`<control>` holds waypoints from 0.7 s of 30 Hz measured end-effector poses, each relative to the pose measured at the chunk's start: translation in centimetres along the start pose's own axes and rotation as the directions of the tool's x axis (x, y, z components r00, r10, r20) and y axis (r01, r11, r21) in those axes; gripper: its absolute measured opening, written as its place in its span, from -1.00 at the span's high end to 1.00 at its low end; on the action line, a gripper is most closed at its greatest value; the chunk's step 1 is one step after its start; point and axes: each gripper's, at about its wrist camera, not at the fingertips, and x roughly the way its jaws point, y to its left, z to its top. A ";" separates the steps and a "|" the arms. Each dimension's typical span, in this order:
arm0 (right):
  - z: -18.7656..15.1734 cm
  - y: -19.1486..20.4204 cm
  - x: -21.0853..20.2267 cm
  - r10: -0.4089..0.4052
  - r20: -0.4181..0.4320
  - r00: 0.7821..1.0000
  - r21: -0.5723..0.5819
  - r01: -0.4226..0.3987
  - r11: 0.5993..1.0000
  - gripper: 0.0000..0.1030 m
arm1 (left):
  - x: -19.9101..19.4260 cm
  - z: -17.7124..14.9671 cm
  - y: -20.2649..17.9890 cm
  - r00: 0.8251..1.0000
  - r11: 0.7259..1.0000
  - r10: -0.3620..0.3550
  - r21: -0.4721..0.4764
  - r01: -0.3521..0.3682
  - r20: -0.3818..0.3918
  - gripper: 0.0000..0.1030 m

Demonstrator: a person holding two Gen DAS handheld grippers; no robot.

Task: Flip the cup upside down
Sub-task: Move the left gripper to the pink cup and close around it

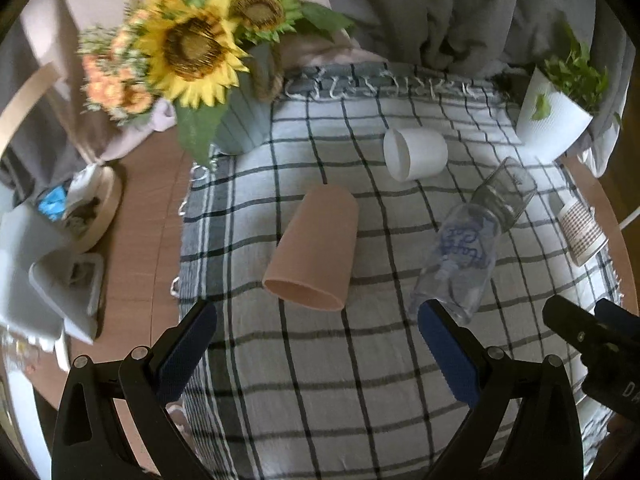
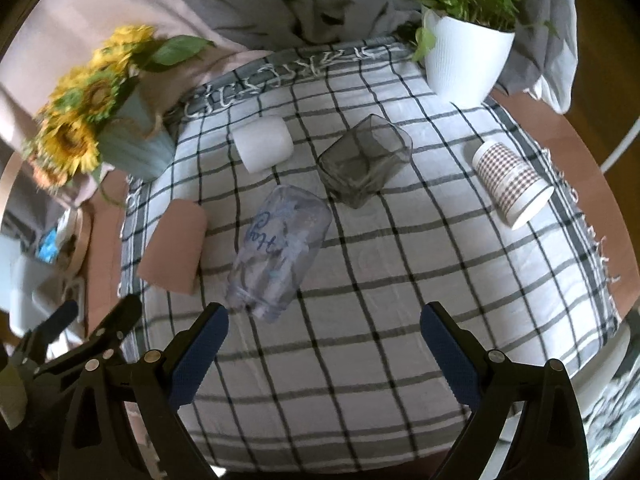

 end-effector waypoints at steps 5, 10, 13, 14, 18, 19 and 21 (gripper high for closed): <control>0.9 0.7 1.8 -0.038 -0.030 0.999 0.065 0.040 0.997 -0.89 | 3.5 1.7 0.4 0.994 0.997 -0.059 0.046 0.063 -0.088 -0.99; 1.5 0.9 3.7 -0.056 -0.079 0.995 0.142 0.067 0.988 -0.89 | 7.0 3.1 0.3 0.982 0.991 -0.073 0.093 0.091 -0.177 -0.97; 1.7 0.8 4.4 -0.073 -0.097 0.993 0.173 0.089 0.981 -0.89 | 8.9 3.7 0.2 0.973 0.989 -0.077 0.110 0.102 -0.216 -0.97; 1.7 0.8 4.6 -0.080 -0.098 0.992 0.184 0.098 0.978 -0.89 | 9.5 3.8 0.3 0.970 0.988 -0.076 0.113 0.104 -0.229 -0.96; 1.9 0.7 5.5 -0.097 -0.126 0.987 0.232 0.124 0.965 -0.89 | 11.2 4.1 0.5 0.960 0.988 -0.079 0.109 0.111 -0.269 -0.89; 1.9 0.6 5.7 -0.097 -0.129 0.987 0.237 0.126 0.963 -0.89 | 11.6 4.1 0.5 0.959 0.988 -0.071 0.114 0.106 -0.275 -0.87; 2.0 0.7 6.0 -0.105 -0.135 0.985 0.242 0.136 0.961 -0.89 | 12.3 4.1 0.4 0.957 0.987 -0.066 0.124 0.104 -0.283 -0.85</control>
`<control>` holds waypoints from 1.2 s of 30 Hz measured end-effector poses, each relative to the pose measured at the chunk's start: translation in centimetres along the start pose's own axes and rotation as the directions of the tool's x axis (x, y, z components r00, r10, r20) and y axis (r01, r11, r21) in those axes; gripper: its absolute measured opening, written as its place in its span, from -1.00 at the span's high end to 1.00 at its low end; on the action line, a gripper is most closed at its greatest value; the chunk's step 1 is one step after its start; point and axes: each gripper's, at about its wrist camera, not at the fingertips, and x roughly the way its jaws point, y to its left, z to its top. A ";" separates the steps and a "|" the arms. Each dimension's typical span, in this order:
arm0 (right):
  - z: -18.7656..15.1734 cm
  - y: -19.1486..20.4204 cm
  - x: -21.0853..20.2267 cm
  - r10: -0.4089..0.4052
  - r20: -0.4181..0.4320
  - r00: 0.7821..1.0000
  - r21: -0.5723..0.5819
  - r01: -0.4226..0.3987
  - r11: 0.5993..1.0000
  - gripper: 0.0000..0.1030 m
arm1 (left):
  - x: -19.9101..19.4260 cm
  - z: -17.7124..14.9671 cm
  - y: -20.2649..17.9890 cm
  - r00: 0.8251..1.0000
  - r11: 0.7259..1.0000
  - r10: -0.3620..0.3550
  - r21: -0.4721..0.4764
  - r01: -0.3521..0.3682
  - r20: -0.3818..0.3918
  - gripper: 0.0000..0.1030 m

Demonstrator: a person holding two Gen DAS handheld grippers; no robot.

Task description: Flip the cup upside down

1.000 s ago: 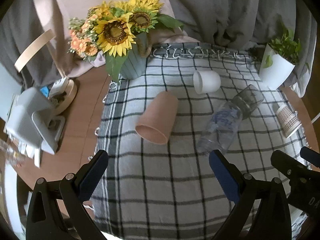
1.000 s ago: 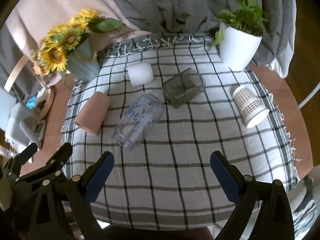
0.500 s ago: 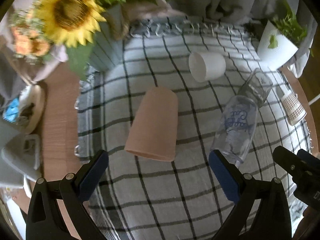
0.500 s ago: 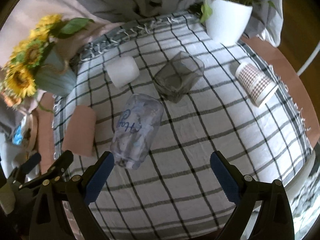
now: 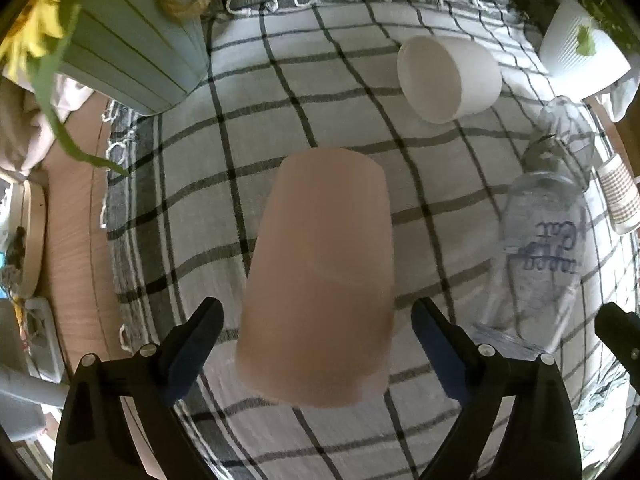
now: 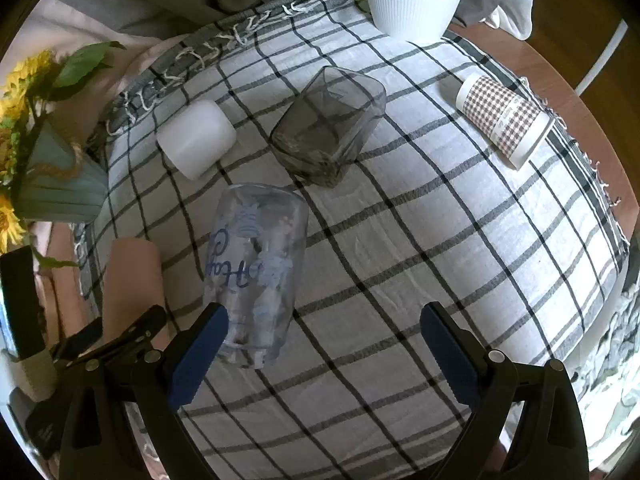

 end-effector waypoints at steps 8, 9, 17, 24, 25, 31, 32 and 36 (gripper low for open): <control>0.0 0.4 0.9 -0.031 -0.013 0.999 -0.004 0.031 1.000 -0.89 | 2.6 1.2 -0.1 0.999 1.000 0.009 0.009 -0.009 -0.035 -0.53; 0.0 0.4 0.9 -0.033 -0.013 0.999 -0.003 0.033 0.999 -0.89 | 2.9 1.2 -0.2 0.999 1.000 0.005 0.010 -0.005 -0.040 -0.44; -0.1 0.5 1.0 -0.048 -0.008 0.999 -0.017 0.048 0.999 -0.89 | 3.0 1.1 -0.4 1.000 1.000 0.008 -0.002 -0.008 -0.002 -0.41; -0.4 0.1 0.7 -0.045 0.014 0.999 -0.042 0.046 0.998 -0.89 | -1.3 -0.8 -0.6 0.995 0.999 0.044 -0.020 -0.042 0.088 -0.41; -0.4 -0.1 0.7 -0.045 0.017 0.999 -0.044 0.046 0.998 -0.89 | -2.0 -1.0 -0.7 0.994 0.999 0.044 -0.025 -0.041 0.103 -0.40; -0.5 -1.2 0.0 -0.018 0.034 0.999 -0.052 0.020 0.998 -0.89 | -4.9 -2.9 -0.8 0.988 0.997 0.031 -0.071 -0.020 0.154 -0.39; -0.5 -1.3 -0.1 -0.014 0.037 0.999 -0.055 0.016 0.998 -0.89 | -5.4 -3.2 -1.0 0.987 0.997 0.030 -0.079 -0.018 0.157 -0.39; -0.6 -2.0 -0.9 0.019 0.051 0.999 -0.078 -0.015 0.997 -0.89 | -7.0 -4.3 -1.9 0.985 0.995 0.010 -0.103 0.008 0.171 -0.36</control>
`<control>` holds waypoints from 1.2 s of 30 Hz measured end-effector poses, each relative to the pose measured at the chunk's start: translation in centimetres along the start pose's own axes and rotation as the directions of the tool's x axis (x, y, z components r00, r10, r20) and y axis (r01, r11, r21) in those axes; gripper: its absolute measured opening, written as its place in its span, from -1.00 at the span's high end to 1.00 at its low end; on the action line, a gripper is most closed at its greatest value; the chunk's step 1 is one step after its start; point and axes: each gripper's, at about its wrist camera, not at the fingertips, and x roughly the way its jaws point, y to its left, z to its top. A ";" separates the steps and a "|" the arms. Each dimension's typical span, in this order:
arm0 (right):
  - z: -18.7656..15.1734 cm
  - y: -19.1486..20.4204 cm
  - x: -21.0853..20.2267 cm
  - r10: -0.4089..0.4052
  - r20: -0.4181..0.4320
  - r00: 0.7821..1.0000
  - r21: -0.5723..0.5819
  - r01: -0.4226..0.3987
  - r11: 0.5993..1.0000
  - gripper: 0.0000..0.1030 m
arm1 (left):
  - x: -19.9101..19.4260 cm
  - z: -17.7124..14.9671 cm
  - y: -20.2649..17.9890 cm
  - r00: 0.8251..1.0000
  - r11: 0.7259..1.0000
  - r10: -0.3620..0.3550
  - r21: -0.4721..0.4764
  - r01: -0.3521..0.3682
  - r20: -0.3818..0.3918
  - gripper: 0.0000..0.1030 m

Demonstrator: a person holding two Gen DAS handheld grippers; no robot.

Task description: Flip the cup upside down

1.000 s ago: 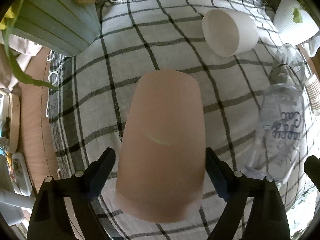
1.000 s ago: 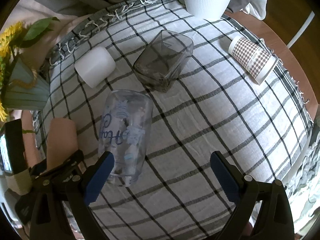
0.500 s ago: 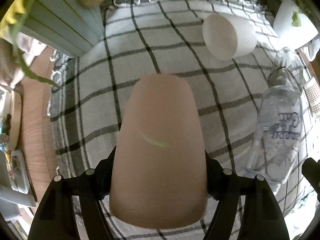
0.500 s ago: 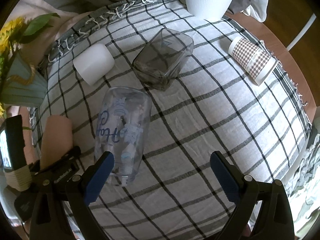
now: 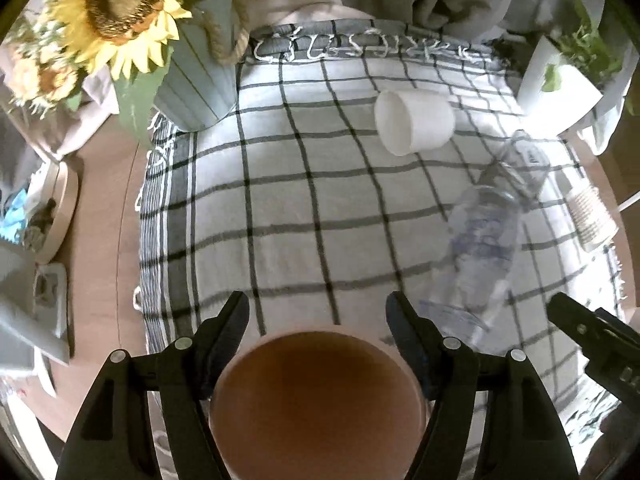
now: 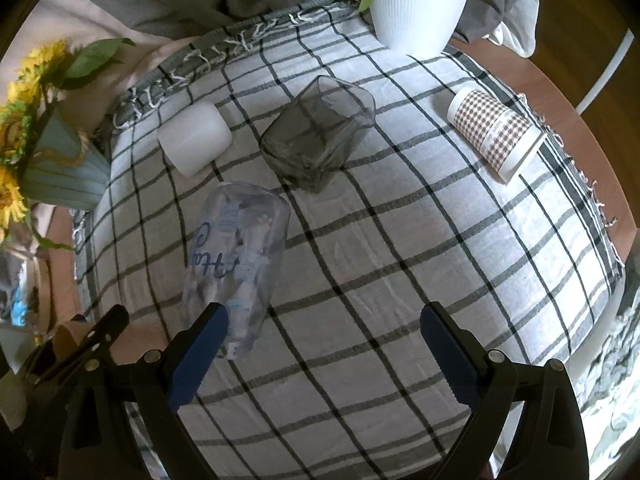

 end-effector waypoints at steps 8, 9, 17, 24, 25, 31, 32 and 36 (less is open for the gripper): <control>-0.4 -2.6 -1.5 0.067 0.013 0.998 -0.042 -0.066 0.997 -0.88 | -3.5 -2.5 -4.1 0.999 1.000 -0.023 -0.013 0.023 0.034 -0.31; -0.3 -3.3 -1.8 0.074 0.018 0.997 -0.046 -0.073 0.996 -0.88 | -3.9 -2.7 -4.8 0.999 1.000 -0.028 -0.011 0.029 0.038 -0.31; 0.0 -8.9 -3.4 0.097 0.038 0.995 -0.030 -0.096 0.995 -0.88 | -5.5 -4.1 -11.4 0.999 0.998 -0.046 0.035 0.045 0.028 0.06; 0.4 -14.7 -3.6 0.062 0.052 0.997 -0.007 -0.061 0.998 -0.89 | -2.9 -3.8 -15.9 0.995 0.994 -0.097 0.057 0.097 0.001 0.29; 0.6 -15.3 -3.6 0.061 0.056 0.997 -0.001 -0.061 0.998 -0.89 | -2.7 -3.6 -16.2 0.996 0.994 -0.092 0.065 0.091 0.013 0.29; 1.3 -16.7 -4.6 0.123 0.123 0.985 0.038 -0.128 0.991 -0.89 | -4.0 -1.0 -16.3 0.995 0.990 -0.013 0.141 -0.002 0.104 0.29; 1.5 -16.5 -4.8 0.140 0.135 0.981 0.046 -0.147 0.988 -0.89 | -4.3 -0.6 -16.1 0.993 0.987 -0.027 0.160 0.009 0.112 0.29; 1.6 -15.1 -5.6 0.164 0.193 0.967 0.100 -0.186 0.978 -0.89 | -4.9 0.9 -15.4 0.990 0.965 -0.077 0.258 0.045 0.119 0.29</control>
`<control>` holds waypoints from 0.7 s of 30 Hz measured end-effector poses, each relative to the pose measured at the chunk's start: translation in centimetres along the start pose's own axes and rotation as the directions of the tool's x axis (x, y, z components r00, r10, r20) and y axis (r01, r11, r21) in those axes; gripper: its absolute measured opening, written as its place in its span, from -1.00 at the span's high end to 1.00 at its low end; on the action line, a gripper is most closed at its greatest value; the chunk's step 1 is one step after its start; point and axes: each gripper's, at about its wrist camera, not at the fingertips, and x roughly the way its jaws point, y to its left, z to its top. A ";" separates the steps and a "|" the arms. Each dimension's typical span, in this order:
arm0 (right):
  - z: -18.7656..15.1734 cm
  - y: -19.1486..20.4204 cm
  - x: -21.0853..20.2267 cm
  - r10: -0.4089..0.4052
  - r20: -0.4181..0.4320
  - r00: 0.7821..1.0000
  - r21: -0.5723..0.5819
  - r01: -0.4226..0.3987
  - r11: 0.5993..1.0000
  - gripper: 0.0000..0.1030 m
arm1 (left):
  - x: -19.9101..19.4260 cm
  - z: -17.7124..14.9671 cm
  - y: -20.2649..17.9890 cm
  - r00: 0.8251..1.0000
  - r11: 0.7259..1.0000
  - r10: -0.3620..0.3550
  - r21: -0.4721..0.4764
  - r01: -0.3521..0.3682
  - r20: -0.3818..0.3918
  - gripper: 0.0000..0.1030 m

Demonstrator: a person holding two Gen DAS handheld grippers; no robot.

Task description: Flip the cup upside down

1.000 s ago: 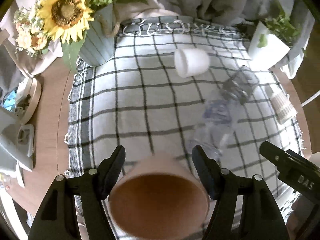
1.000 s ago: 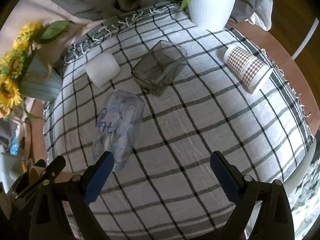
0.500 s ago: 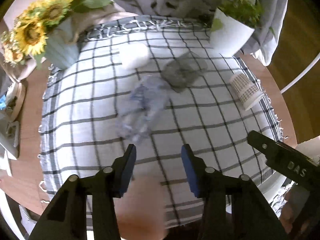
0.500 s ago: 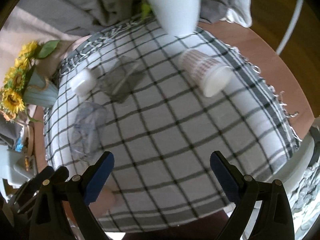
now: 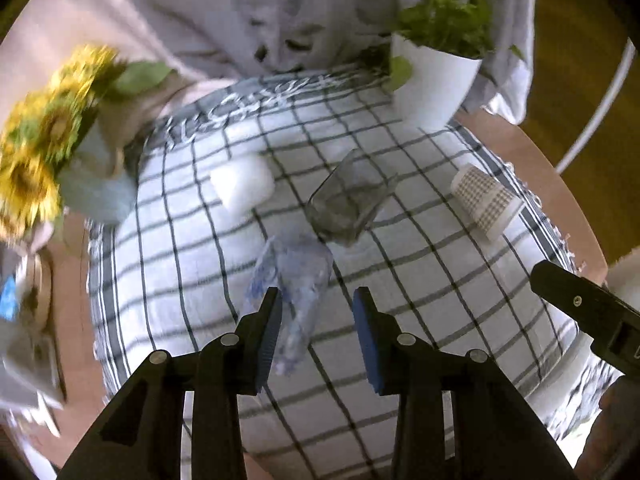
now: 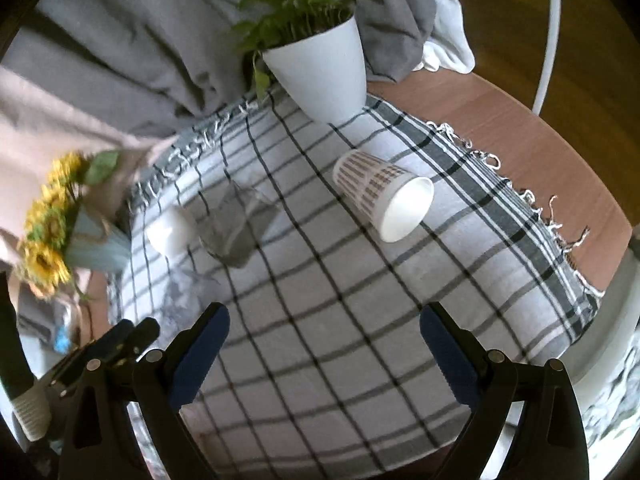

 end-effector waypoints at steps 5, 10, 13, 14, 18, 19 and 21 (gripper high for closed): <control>-0.8 1.7 -0.9 -0.052 0.013 0.999 0.014 0.052 0.999 -0.89 | -0.2 -0.2 0.6 1.000 0.999 -0.017 0.046 0.017 0.008 0.29; -1.6 2.8 -1.2 -0.094 0.005 0.996 -0.026 0.094 0.995 -0.89 | 0.0 -1.9 1.5 0.999 0.999 -0.045 0.002 0.045 -0.011 0.25; -1.8 3.3 -1.4 -0.106 0.013 0.994 -0.047 0.106 0.993 -0.89 | -0.1 -2.2 1.9 0.999 0.999 -0.048 -0.017 0.048 -0.012 0.24; -1.9 3.5 -1.5 -0.105 0.019 0.994 -0.055 0.105 0.993 -0.89 | -0.3 -2.3 2.0 0.999 0.999 -0.044 -0.018 0.044 -0.007 0.24; -2.3 4.3 -1.9 -0.106 0.033 0.994 -0.082 0.109 0.991 -0.88 | -1.0 -2.5 2.1 1.000 0.999 -0.024 -0.024 0.024 0.017 -0.11; -2.4 4.3 -2.0 -0.106 0.031 0.994 -0.083 0.108 0.991 -0.88 | -1.1 -2.6 2.2 1.000 1.000 -0.017 -0.025 0.017 0.025 -0.21; -2.5 4.2 -2.1 -0.105 0.030 0.994 -0.083 0.107 0.991 -0.88 | -1.7 -2.8 2.2 0.999 1.000 0.009 -0.030 -0.007 0.041 -0.39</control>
